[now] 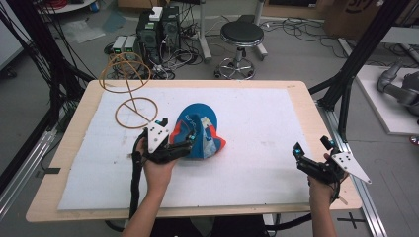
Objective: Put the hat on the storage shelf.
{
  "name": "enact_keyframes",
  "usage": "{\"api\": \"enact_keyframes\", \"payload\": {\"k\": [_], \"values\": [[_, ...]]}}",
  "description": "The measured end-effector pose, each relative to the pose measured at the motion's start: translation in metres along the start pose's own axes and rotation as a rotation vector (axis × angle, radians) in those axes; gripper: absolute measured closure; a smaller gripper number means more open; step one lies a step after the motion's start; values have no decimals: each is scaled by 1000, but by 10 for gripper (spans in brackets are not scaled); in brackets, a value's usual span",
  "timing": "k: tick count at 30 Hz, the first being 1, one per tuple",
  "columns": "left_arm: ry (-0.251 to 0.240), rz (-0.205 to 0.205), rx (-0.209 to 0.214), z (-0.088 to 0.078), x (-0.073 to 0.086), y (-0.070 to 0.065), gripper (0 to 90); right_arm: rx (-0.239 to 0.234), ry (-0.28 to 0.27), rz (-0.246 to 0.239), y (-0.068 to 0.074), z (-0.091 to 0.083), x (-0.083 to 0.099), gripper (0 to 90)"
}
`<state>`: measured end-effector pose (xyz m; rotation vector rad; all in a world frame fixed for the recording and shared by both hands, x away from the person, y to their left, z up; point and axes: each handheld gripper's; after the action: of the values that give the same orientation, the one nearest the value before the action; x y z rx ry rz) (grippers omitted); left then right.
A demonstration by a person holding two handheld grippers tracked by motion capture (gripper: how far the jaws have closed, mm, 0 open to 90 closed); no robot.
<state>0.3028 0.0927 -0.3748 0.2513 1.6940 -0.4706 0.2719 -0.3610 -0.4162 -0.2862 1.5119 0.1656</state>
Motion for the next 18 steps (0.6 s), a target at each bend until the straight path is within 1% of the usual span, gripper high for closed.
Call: {"api": "enact_keyframes", "payload": {"k": [5,6,10,12,16,17,18], "values": [[21,-11,0,13,6,-11,99,1,-1,6,0,0,0,15],[24,-12,0,14,6,-12,99,2,-2,0,-1,0,0,15],[34,-20,-5,22,10,-15,99,1,-3,1,-1,0,0,15],[38,-22,-5,25,11,-17,99,4,1,11,0,0,0,15],[46,-16,-20,30,14,-19,99,-1,0,10,0,1,0,15],[51,-19,-26,34,16,-21,99,0,1,9,0,1,0,15],[51,-19,-26,34,16,-21,99,-1,1,8,0,1,0,15]]}}
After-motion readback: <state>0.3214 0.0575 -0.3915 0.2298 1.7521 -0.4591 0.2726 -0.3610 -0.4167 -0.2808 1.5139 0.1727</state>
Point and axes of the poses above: each handheld gripper's, and its own axes: z roughly forward along the jaws, x roughly out of its underside, y roughly to its left, and after that the axes turned 9 degrees about -z, right-handed
